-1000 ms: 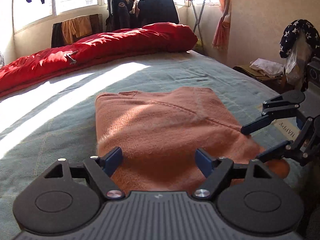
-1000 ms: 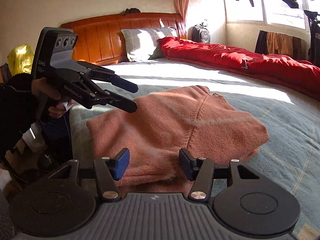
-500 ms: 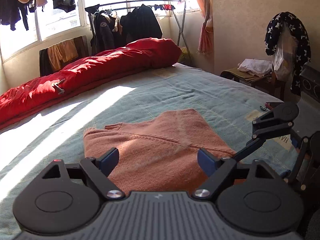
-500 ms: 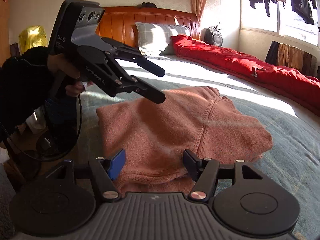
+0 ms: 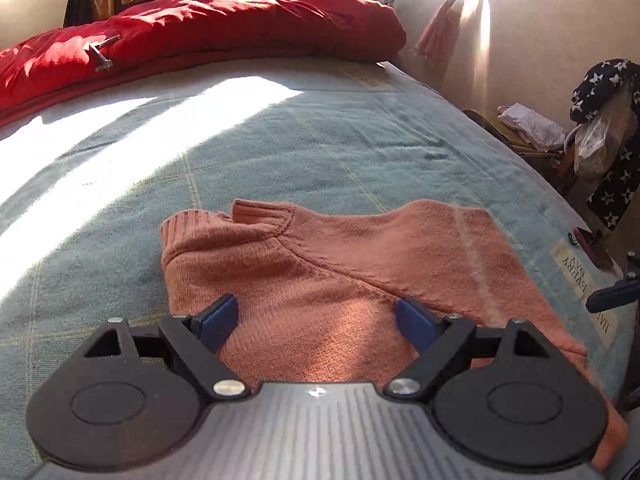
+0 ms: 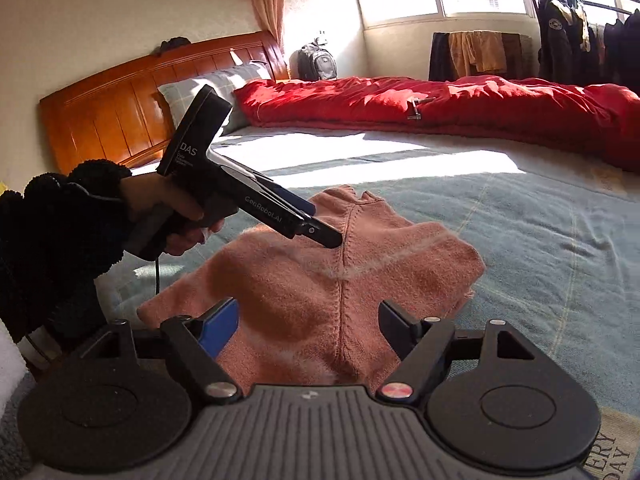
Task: Fold clothes
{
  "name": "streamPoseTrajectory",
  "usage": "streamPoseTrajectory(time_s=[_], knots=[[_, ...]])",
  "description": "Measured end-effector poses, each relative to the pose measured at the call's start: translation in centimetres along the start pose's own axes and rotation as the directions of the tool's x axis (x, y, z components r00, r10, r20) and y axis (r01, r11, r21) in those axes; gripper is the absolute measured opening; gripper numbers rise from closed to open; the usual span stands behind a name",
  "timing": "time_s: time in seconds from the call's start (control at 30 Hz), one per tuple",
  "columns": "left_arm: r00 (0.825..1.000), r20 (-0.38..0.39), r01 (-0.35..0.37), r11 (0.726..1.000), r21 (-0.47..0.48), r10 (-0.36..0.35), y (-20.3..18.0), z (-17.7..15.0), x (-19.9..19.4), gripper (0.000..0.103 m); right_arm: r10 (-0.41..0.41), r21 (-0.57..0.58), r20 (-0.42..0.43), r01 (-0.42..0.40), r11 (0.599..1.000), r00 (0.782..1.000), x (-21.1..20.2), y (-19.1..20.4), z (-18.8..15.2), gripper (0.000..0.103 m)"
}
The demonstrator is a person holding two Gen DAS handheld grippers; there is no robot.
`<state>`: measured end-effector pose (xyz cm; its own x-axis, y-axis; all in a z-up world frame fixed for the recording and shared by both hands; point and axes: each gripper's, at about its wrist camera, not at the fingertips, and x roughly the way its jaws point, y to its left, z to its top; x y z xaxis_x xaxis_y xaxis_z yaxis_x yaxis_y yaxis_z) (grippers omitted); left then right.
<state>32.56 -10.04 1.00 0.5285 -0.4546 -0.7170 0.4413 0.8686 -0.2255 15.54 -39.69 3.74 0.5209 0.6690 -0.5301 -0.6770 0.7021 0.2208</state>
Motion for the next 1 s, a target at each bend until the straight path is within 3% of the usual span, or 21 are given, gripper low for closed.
streamPoseTrajectory(time_s=[0.07,0.17,0.27,0.37,0.47,0.67,0.83,1.0], knots=[[0.999,0.026,0.046,0.999,0.002,-0.046,0.6,0.9,-0.7,0.086,-0.039,0.050,-0.011,0.040,0.998,0.999,0.4,-0.2,0.4,0.081],[0.981,0.069,0.177,0.984,0.036,-0.179,1.6,2.8,-0.2,0.086,-0.083,0.116,-0.018,0.085,0.990,0.996,1.3,-0.7,1.5,0.081],[0.970,0.008,0.241,0.970,0.023,-0.241,3.0,3.9,2.5,0.086,-0.102,0.178,-0.010,0.102,0.979,0.995,2.8,-1.1,3.2,0.080],[0.985,-0.083,0.154,0.988,0.021,-0.152,4.2,2.7,3.8,0.085,-0.151,0.205,-0.033,0.155,0.966,0.988,4.2,-0.9,4.6,0.079],[0.987,-0.039,0.159,0.986,0.045,-0.157,4.8,1.8,2.4,0.086,-0.214,0.186,-0.065,0.222,0.957,0.975,4.6,-0.5,5.8,0.077],[0.984,0.045,0.169,0.983,0.077,-0.172,5.2,0.7,-0.2,0.086,-0.239,0.165,-0.112,0.256,0.953,0.964,6.6,-1.3,10.0,0.055],[0.976,0.115,0.174,0.979,0.104,-0.186,5.6,-0.2,-2.3,0.086,-0.208,0.062,-0.185,0.223,0.973,0.960,12.0,-1.5,14.1,0.045],[0.967,0.162,0.179,0.977,0.116,-0.197,6.1,-0.9,-3.8,0.087,-0.184,-0.002,-0.296,0.192,0.981,0.937,19.5,-3.1,15.4,0.038]])
